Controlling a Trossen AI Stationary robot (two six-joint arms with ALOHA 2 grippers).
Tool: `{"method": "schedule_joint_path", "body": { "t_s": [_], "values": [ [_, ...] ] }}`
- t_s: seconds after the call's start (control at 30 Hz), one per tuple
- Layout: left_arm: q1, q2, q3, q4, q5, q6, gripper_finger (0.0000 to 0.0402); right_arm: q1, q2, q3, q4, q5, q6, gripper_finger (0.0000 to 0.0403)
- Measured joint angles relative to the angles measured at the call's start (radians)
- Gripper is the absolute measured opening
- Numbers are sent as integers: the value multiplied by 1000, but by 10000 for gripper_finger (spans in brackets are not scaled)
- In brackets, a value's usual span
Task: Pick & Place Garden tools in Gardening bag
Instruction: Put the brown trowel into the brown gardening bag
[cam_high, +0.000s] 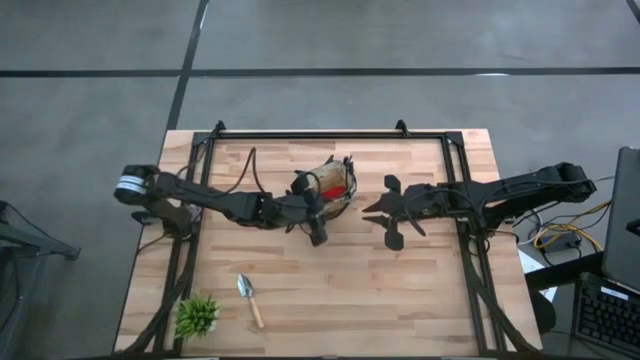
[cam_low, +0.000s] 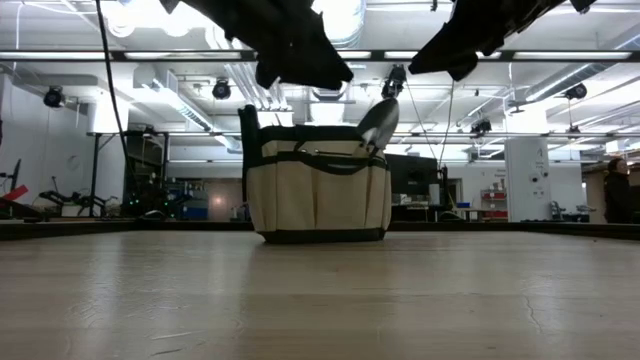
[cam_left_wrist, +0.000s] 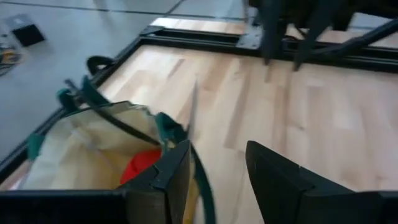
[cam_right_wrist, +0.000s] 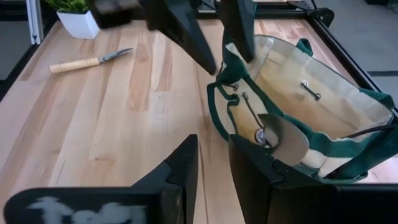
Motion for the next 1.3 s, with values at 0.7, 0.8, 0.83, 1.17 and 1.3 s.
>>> {"method": "schedule_joint_path", "body": {
  "t_s": [0.7, 0.8, 0.83, 1.17, 1.3],
  "values": [
    [-273, -81, -3, -691, 336, -448, 158, 0, 0, -141, 164, -10, 31, 68],
    [-322, -81, -3, -797, 338, -463, 158, 0, 0, -139, 175, -10, 29, 69],
    [-335, -81, -5, -819, 328, -480, 158, 0, 0, -136, 175, -10, 28, 71],
    [-387, -80, -114, -856, 401, -526, 158, 0, 0, -129, 202, -10, 8, 78],
    [-389, -80, -151, -855, 453, -542, 158, 0, 0, -129, 202, -10, 2, 71]
  ]
}}
